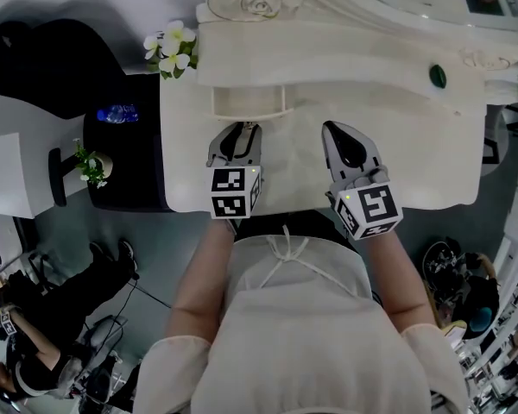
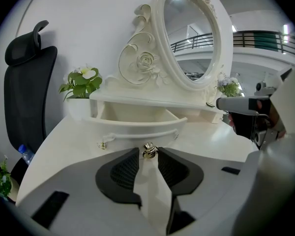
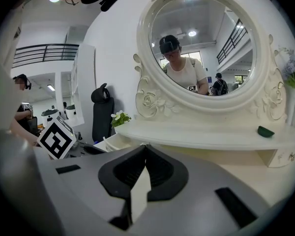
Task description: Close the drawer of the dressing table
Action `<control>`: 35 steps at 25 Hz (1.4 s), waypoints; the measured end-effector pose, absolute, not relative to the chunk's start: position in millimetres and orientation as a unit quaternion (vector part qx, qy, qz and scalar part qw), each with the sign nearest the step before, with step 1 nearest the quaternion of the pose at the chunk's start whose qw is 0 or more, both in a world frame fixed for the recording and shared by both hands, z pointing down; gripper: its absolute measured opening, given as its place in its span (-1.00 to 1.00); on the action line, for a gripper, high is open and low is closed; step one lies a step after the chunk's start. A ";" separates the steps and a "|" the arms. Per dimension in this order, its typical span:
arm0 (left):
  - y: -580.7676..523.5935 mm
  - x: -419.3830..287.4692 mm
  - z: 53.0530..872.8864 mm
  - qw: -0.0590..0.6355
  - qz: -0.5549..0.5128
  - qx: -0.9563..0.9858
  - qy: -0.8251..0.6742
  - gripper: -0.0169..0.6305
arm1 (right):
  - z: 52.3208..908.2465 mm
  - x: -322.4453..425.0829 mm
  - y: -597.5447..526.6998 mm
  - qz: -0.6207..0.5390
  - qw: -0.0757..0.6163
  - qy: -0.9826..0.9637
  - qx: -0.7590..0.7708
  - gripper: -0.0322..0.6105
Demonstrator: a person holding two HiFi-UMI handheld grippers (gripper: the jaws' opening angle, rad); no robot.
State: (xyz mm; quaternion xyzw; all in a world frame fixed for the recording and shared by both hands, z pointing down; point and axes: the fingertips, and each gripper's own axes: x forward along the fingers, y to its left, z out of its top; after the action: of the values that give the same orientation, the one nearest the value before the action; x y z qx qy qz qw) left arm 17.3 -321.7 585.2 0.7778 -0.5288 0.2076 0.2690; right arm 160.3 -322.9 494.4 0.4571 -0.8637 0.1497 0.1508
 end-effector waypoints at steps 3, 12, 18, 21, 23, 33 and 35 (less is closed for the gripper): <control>-323.8 19.7 585.2 0.268 0.214 0.779 -0.525 -0.64 | 494.1 159.1 -326.6 0.150 0.149 -0.865 0.456 -0.88; -340.9 17.9 585.2 0.271 0.213 0.775 -0.530 -0.63 | 492.0 160.5 -335.5 0.147 0.146 -0.865 0.458 -0.88; -350.7 19.2 583.2 0.271 0.210 0.780 -0.524 -0.63 | 494.2 161.5 -339.4 0.142 0.151 -0.864 0.460 -0.88; -355.6 20.2 583.7 0.270 0.215 0.782 -0.519 -0.63 | 493.8 162.0 -344.0 0.128 0.154 -0.864 0.462 -0.88; -359.8 20.1 584.2 0.271 0.216 0.782 -0.518 -0.63 | 493.2 160.9 -347.8 0.119 0.156 -0.866 0.461 -0.88; -383.7 18.1 585.3 0.271 0.221 0.780 -0.519 -0.63 | 487.0 158.4 -362.7 0.098 0.147 -0.870 0.460 -0.88; -388.5 18.0 585.7 0.272 0.223 0.778 -0.520 -0.63 | 488.5 157.6 -365.3 0.098 0.151 -0.871 0.457 -0.88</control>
State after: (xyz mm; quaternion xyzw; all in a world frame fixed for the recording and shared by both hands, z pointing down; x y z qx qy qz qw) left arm 18.0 -388.5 585.7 0.7783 -0.5201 0.2226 0.2724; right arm 157.6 -365.3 488.5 0.4568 -0.8711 0.0979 0.1512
